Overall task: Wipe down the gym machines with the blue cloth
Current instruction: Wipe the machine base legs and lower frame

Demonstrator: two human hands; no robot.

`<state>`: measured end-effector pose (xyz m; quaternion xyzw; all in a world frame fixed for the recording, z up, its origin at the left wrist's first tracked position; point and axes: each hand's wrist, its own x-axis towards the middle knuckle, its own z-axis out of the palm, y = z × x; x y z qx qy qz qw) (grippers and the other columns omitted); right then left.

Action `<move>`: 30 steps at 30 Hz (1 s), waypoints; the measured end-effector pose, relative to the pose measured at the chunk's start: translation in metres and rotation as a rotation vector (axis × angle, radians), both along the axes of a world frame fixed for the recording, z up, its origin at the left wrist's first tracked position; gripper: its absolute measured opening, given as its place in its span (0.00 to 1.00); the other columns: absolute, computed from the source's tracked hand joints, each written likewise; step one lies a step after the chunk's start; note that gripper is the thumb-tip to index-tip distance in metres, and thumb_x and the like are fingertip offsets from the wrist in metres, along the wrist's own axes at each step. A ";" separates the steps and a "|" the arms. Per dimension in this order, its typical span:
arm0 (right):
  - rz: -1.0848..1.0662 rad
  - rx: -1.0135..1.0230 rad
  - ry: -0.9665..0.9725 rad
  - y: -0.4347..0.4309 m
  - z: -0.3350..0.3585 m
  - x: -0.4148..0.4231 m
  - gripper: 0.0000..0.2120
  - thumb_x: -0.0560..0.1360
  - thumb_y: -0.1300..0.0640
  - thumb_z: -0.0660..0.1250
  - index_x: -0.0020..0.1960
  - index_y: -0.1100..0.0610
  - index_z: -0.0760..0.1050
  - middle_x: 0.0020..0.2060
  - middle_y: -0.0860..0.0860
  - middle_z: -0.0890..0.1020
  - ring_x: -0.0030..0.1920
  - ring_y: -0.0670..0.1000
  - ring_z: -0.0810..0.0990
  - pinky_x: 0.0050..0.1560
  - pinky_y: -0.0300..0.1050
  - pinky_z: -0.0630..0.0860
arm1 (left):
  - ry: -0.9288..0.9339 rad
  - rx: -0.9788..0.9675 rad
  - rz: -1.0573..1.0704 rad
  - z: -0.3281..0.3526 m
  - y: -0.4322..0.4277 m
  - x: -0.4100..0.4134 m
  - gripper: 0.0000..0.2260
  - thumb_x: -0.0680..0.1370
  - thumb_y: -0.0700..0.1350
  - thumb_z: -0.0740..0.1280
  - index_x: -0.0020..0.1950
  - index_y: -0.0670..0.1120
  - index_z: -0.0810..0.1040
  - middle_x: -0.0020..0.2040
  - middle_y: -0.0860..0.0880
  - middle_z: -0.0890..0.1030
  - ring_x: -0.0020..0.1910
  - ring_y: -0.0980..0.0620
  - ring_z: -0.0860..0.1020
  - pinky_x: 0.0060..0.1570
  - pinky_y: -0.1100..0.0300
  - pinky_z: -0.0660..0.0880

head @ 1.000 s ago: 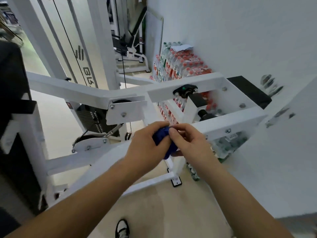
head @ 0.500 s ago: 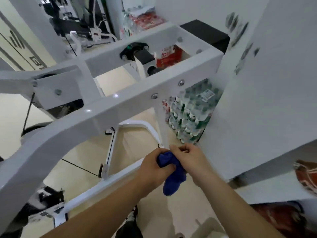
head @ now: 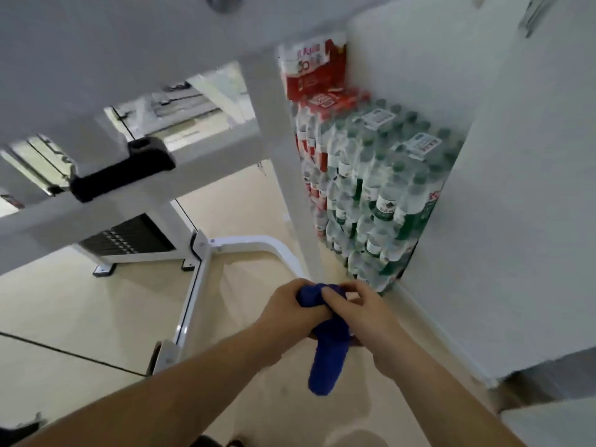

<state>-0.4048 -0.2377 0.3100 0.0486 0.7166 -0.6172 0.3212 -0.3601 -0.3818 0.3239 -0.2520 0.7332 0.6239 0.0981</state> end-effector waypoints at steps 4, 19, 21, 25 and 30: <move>-0.069 -0.043 0.084 -0.031 -0.065 -0.024 0.14 0.71 0.48 0.79 0.50 0.45 0.76 0.50 0.53 0.84 0.47 0.58 0.87 0.49 0.60 0.85 | 0.077 -0.016 -0.029 -0.062 -0.021 -0.024 0.11 0.72 0.36 0.75 0.53 0.45 0.82 0.43 0.47 0.87 0.42 0.49 0.87 0.42 0.51 0.85; -0.208 -0.046 1.033 -0.106 0.035 -0.140 0.12 0.70 0.54 0.79 0.49 0.47 0.79 0.50 0.48 0.81 0.45 0.42 0.82 0.42 0.33 0.79 | 0.518 -0.516 -0.019 0.015 -0.106 -0.107 0.07 0.76 0.46 0.68 0.44 0.43 0.82 0.39 0.41 0.84 0.35 0.46 0.80 0.37 0.46 0.82; -0.232 -0.059 1.171 -0.112 0.069 -0.138 0.15 0.70 0.54 0.79 0.54 0.48 0.79 0.55 0.47 0.77 0.51 0.43 0.80 0.50 0.37 0.79 | 0.674 -0.690 0.055 0.041 -0.116 -0.109 0.07 0.75 0.47 0.66 0.40 0.47 0.81 0.32 0.47 0.82 0.30 0.51 0.76 0.35 0.51 0.78; -0.308 -0.168 1.309 -0.126 0.123 -0.132 0.18 0.70 0.57 0.78 0.55 0.48 0.74 0.53 0.44 0.79 0.52 0.43 0.79 0.54 0.38 0.77 | 0.913 -0.997 -0.077 0.072 -0.119 -0.100 0.04 0.76 0.45 0.64 0.45 0.52 0.77 0.35 0.52 0.80 0.33 0.53 0.76 0.34 0.61 0.73; -0.362 -0.199 1.358 -0.144 0.120 -0.128 0.17 0.74 0.56 0.75 0.45 0.36 0.72 0.48 0.42 0.80 0.50 0.43 0.79 0.55 0.40 0.75 | 1.121 -1.569 -0.120 0.100 -0.130 -0.090 0.03 0.73 0.47 0.65 0.40 0.50 0.74 0.38 0.53 0.76 0.38 0.49 0.74 0.36 0.55 0.71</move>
